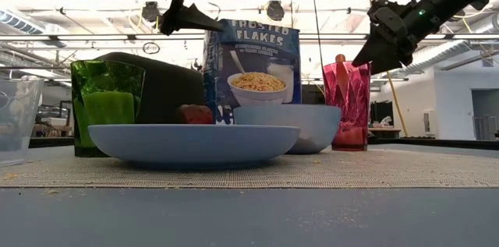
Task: Arrange a breakfast setting
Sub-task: Move the red cup to the top right of the table
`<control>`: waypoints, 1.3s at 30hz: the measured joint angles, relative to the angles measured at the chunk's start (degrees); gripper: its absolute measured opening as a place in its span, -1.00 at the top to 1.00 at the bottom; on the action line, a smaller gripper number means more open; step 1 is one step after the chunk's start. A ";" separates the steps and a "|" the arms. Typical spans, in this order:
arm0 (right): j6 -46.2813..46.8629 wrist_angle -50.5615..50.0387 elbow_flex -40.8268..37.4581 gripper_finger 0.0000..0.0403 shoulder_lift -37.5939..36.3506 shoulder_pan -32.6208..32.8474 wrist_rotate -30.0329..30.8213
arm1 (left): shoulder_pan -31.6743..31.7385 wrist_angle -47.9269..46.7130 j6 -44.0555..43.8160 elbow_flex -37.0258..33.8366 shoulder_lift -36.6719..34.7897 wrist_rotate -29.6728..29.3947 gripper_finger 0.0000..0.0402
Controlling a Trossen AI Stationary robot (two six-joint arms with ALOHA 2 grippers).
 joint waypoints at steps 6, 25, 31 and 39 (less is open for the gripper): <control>1.18 -0.09 0.00 -0.75 0.07 0.00 -0.01 | 0.00 0.00 0.00 0.00 0.00 0.01 -0.70; 6.21 3.42 0.15 -0.02 7.21 0.00 -0.17 | 0.00 0.00 0.00 0.00 0.00 0.01 -0.70; 6.16 4.91 0.04 0.25 7.29 0.00 -0.15 | 0.00 0.00 0.00 0.00 0.00 -0.01 -0.70; 5.98 4.62 -0.14 0.60 7.30 0.02 -0.13 | 0.00 0.01 0.00 0.00 0.00 -0.01 -0.70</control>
